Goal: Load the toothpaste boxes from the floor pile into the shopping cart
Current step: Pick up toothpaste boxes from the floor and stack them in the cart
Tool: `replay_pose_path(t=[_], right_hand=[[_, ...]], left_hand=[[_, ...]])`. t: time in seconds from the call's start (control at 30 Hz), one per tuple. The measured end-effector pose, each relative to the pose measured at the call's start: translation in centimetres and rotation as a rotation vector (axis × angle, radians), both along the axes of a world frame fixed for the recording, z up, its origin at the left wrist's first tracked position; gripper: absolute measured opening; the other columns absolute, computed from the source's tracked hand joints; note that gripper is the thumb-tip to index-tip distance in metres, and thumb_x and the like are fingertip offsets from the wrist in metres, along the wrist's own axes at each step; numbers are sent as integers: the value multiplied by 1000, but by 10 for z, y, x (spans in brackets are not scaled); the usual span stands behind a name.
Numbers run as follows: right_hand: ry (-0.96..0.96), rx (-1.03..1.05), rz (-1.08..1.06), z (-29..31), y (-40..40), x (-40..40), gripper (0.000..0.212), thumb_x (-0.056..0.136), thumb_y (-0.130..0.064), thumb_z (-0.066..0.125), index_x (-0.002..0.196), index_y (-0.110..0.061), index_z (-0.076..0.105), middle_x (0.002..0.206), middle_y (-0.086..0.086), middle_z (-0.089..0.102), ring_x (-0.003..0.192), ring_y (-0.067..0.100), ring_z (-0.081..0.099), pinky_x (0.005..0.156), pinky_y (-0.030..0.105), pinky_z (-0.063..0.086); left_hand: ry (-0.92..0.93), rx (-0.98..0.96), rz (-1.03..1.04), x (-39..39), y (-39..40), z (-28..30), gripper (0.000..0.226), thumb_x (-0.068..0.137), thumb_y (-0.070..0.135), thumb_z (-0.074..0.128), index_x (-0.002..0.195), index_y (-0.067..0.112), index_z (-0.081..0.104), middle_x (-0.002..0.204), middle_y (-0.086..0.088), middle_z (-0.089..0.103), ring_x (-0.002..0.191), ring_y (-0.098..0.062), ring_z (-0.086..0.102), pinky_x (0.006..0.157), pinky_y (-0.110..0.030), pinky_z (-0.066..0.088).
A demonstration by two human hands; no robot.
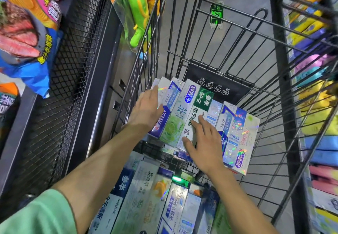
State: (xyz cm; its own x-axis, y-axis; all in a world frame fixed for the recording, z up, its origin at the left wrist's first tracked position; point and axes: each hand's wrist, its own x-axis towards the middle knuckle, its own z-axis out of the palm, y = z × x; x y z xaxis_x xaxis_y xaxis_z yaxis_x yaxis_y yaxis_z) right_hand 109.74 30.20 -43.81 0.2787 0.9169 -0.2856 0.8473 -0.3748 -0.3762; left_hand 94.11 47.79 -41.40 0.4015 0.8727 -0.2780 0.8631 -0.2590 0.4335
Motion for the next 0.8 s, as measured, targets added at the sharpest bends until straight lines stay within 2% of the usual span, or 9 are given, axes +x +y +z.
replay_pose_path(t=[0.1, 0.23, 0.33, 0.43, 0.57, 0.63, 0.8], right_hand=[[-3, 3, -5, -1, -1, -1, 64, 97, -58, 39, 151, -24, 38, 166, 1, 24, 146, 28, 25, 119, 49, 23], [-8, 22, -10, -3, -2, -1, 63, 97, -58, 39, 149, -23, 40, 165, 2, 27, 145, 29, 28, 117, 49, 25], [-8, 38, -25, -4, -2, -2, 64, 96, -60, 37, 147, -22, 44, 163, 4, 31, 142, 32, 33, 115, 51, 28], [-6, 45, -27, -5, -1, -3, 63, 96, -59, 38, 146, -23, 45, 162, 4, 33, 141, 32, 35, 114, 52, 30], [-17, 47, -19, -5, -2, -3, 63, 96, -59, 39, 147, -23, 44, 162, 4, 32, 142, 32, 34, 115, 51, 30], [-25, 55, -17, -5, -2, -3, 63, 96, -58, 39, 146, -22, 44, 162, 5, 33, 141, 33, 35, 114, 52, 31], [-11, 22, -19, 1, 0, -4, 64, 95, -57, 40, 147, -21, 45, 162, 6, 34, 142, 34, 36, 115, 53, 33]], left_hand=[[38, -19, 55, 3, -3, -3, 60, 104, 22, 44, 158, 10, 21, 141, -12, 44, 131, -30, 41, 109, -44, 36], [29, -20, 96, 6, -2, -4, 64, 105, 16, 42, 161, 8, 13, 149, -12, 38, 139, -30, 35, 114, -45, 34], [32, 0, 65, 3, -3, -6, 64, 103, 9, 42, 161, 9, 13, 160, -9, 27, 146, -27, 29, 117, -39, 28], [52, 47, 24, 0, -6, -13, 67, 99, 0, 44, 160, 10, 19, 166, -5, 18, 148, -24, 27, 117, -35, 28], [20, 205, -143, -1, -10, -24, 56, 105, 14, 46, 155, -6, 28, 164, -20, 25, 153, -32, 21, 126, -40, 16], [49, 235, -209, -1, -10, -24, 59, 105, 22, 47, 154, -6, 29, 163, -22, 27, 153, -34, 21, 127, -42, 13], [202, 214, -299, -2, -12, -16, 68, 107, 38, 35, 159, 0, 12, 168, -17, 11, 156, -28, 5, 127, -40, 0]])
